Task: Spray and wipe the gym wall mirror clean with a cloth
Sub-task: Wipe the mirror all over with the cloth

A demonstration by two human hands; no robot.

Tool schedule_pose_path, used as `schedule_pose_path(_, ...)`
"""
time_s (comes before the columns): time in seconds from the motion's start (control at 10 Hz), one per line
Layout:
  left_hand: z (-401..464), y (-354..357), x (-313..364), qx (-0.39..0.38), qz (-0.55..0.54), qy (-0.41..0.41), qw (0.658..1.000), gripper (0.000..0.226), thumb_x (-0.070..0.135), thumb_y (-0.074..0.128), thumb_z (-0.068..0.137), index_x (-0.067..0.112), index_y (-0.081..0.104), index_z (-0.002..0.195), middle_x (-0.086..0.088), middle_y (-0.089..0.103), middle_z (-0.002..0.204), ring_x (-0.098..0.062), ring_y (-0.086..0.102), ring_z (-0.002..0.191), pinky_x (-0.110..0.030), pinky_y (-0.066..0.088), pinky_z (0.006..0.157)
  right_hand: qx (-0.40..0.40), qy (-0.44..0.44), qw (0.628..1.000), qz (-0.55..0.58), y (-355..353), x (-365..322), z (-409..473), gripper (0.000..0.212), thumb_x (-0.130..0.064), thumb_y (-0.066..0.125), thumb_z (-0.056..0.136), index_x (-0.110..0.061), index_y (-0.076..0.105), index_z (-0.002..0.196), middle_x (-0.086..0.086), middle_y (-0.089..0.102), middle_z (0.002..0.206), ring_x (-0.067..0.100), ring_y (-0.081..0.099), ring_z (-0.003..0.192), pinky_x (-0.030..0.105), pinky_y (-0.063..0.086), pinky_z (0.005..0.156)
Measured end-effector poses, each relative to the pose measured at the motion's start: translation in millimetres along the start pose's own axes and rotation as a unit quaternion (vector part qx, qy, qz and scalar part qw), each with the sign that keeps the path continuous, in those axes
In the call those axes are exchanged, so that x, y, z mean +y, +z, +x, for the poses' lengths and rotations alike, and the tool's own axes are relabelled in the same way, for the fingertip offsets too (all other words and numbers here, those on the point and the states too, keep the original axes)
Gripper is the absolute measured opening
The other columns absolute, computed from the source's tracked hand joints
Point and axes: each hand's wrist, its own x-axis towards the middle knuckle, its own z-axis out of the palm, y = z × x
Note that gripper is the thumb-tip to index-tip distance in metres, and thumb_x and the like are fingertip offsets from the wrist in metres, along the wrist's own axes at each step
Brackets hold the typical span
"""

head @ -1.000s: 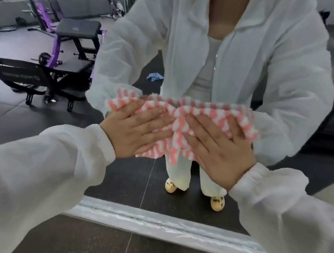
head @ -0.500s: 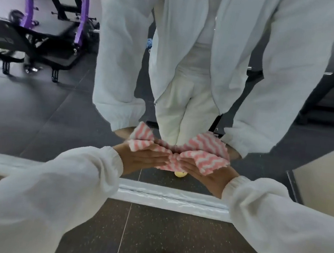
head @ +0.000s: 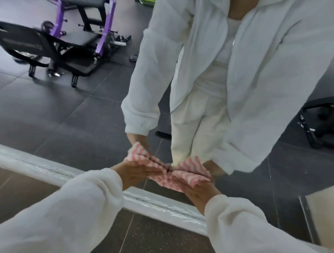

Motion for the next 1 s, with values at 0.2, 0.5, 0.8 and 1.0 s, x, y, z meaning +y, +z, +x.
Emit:
schedule_pose_path(0.2, -66.0, -44.2, -158.7, 0.071, -0.004, -0.082, 0.994, 0.070, 0.032, 0.078, 0.063, 0.025, 0.056, 0.130, -0.010, -0.021, 0.156, -0.028, -0.017, 0.144, -0.045, -0.009, 0.117, 0.153, 0.029, 0.977, 0.143, -83.8, 25.7, 58.1, 0.050, -0.023, 0.005, 0.104, -0.023, -0.011, 0.151, -0.006, -0.017, 0.158, 0.010, -0.006, 0.146, 0.027, 0.010, 0.114)
schedule_pose_path(0.5, -126.1, -76.6, -288.6, 0.174, -0.080, -0.113, 0.975, 0.058, 0.007, 0.067, 0.060, 0.016, 0.058, 0.116, -0.001, -0.015, 0.158, -0.017, -0.011, 0.145, -0.035, -0.007, 0.118, 0.325, 0.156, 0.932, 0.018, -213.2, 77.7, 103.5, 0.080, -0.009, 0.078, 0.059, 0.000, 0.048, 0.132, 0.009, 0.035, 0.145, 0.026, 0.024, 0.136, 0.038, -0.007, 0.116)
schedule_pose_path(0.8, -132.3, -69.0, -309.5, 0.340, -0.100, -0.190, 0.916, 0.065, 0.025, 0.039, 0.098, 0.015, 0.004, 0.151, -0.009, 0.020, 0.153, -0.015, 0.001, 0.146, -0.038, 0.010, 0.116, 0.422, 0.236, 0.870, -0.098, -264.5, 94.4, 132.3, 0.039, -0.023, 0.036, 0.097, -0.008, 0.039, 0.133, 0.015, 0.028, 0.144, 0.033, 0.029, 0.133, 0.047, 0.007, 0.114)
schedule_pose_path(1.0, -118.4, -26.4, -254.3, 0.308, -0.055, -0.169, 0.935, 0.075, 0.008, 0.033, 0.088, 0.012, -0.010, 0.150, -0.002, 0.006, 0.150, -0.018, -0.016, 0.144, -0.035, -0.008, 0.117, 0.345, 0.180, 0.918, -0.075, -220.3, 56.6, 126.6, 0.041, -0.014, 0.042, 0.088, -0.009, 0.039, 0.129, 0.012, 0.030, 0.141, 0.032, 0.028, 0.133, 0.046, 0.004, 0.114)
